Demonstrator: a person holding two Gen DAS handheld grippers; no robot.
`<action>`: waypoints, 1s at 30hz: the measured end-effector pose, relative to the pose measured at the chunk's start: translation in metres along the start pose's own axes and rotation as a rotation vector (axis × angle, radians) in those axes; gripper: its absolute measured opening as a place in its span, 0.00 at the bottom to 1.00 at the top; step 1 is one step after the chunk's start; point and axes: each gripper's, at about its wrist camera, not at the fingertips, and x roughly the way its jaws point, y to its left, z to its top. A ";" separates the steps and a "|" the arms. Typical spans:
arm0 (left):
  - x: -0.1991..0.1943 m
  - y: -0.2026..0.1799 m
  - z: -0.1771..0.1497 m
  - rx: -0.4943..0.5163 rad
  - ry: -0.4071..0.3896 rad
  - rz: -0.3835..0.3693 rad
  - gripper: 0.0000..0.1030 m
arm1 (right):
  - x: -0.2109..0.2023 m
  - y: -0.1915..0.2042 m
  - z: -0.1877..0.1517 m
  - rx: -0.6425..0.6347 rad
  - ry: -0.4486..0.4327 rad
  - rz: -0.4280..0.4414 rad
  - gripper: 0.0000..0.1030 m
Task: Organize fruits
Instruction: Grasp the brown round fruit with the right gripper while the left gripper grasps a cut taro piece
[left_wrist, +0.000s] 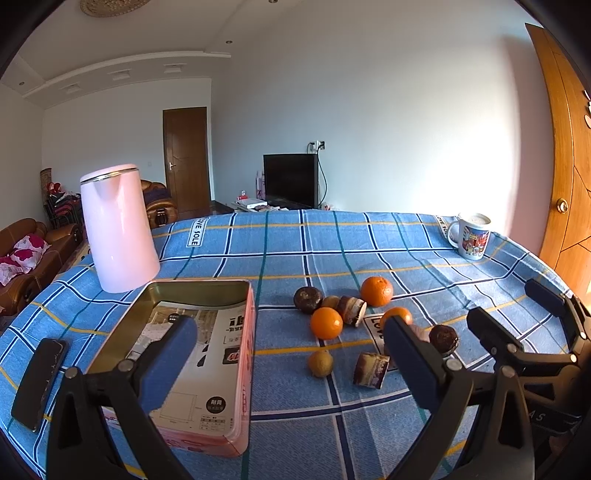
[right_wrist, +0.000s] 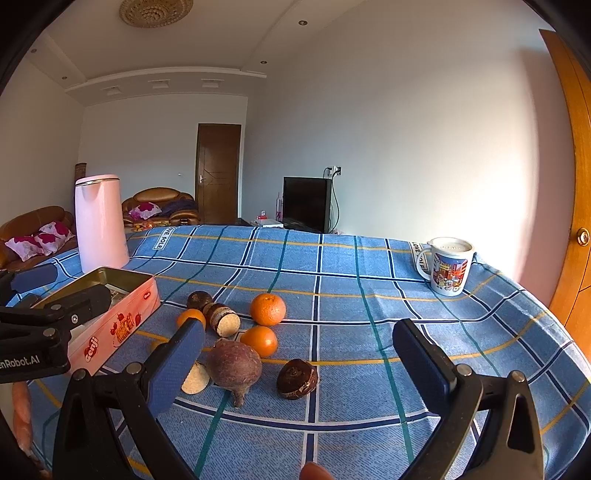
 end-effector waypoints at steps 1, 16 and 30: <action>0.001 0.000 -0.001 0.000 0.001 0.000 1.00 | 0.000 0.000 -0.001 -0.001 0.002 -0.002 0.99; 0.039 -0.016 -0.022 0.030 0.137 -0.090 0.91 | 0.037 -0.023 -0.014 -0.013 0.169 0.029 0.86; 0.071 -0.048 -0.030 0.124 0.290 -0.211 0.58 | 0.076 -0.031 -0.028 0.058 0.396 0.225 0.48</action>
